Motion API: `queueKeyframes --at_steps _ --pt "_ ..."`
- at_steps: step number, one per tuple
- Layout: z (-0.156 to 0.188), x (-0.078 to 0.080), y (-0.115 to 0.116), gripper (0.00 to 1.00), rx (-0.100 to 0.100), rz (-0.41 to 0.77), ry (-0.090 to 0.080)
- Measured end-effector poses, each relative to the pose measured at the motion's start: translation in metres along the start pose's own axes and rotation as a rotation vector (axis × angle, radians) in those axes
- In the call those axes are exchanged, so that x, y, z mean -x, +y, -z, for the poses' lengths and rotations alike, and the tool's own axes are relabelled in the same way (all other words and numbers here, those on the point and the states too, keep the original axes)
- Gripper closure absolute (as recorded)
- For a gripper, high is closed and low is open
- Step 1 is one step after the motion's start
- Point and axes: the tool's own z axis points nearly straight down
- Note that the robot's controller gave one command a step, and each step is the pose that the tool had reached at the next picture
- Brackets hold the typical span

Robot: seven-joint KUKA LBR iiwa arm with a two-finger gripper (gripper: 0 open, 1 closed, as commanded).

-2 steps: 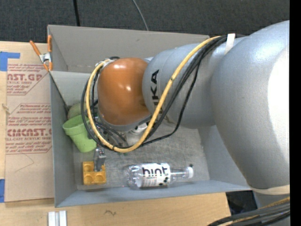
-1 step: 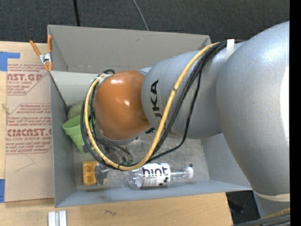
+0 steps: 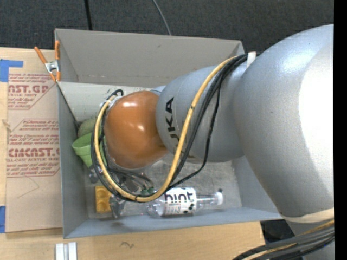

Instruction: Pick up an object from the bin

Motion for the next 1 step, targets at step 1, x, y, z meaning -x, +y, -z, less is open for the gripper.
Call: queueKeyframes --at_steps 1 --pt "-0.0519 0.0099 -0.0119 0.00 0.003 -0.148 -0.005"
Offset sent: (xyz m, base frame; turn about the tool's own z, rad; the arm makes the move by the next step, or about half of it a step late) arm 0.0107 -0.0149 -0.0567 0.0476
